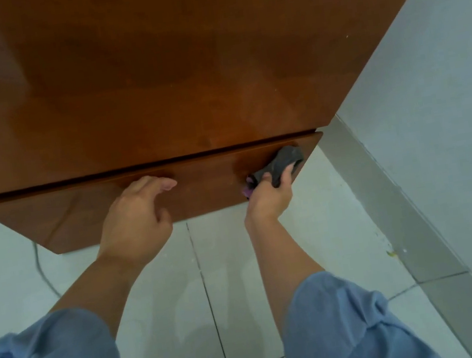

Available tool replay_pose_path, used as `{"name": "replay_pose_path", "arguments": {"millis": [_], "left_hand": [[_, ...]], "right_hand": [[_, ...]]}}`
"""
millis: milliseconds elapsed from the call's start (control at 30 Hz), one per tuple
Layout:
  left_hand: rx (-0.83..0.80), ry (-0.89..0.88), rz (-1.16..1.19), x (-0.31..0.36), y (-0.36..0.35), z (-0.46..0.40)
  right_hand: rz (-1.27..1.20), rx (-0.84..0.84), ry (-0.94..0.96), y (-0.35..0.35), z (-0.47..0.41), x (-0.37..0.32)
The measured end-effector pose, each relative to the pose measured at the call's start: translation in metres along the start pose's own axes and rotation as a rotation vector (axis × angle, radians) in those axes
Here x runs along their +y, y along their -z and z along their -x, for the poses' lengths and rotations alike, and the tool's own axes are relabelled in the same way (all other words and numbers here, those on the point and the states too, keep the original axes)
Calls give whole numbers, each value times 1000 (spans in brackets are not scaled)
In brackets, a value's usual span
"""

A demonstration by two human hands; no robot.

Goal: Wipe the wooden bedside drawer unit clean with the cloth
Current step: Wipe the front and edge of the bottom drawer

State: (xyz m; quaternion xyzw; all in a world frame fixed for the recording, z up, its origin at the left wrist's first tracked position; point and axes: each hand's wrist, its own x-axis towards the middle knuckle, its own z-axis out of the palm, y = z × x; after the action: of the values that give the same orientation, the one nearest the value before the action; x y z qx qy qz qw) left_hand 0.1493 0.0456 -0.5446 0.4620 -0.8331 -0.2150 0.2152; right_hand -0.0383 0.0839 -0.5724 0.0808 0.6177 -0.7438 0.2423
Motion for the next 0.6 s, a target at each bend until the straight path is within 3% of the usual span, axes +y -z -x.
{"name": "replay_pose_path", "arguments": {"millis": [100, 233, 400, 600], "left_hand": [[15, -5, 21, -1, 0, 0], [36, -26, 30, -2, -3, 0], [47, -32, 23, -1, -6, 1], [-58, -34, 5, 4, -19, 1]], "right_hand": [[16, -45, 6, -10, 33, 27], [298, -197, 78, -5, 64, 67], [315, -407, -137, 19, 65, 59], [116, 6, 78, 47, 3, 28]]}}
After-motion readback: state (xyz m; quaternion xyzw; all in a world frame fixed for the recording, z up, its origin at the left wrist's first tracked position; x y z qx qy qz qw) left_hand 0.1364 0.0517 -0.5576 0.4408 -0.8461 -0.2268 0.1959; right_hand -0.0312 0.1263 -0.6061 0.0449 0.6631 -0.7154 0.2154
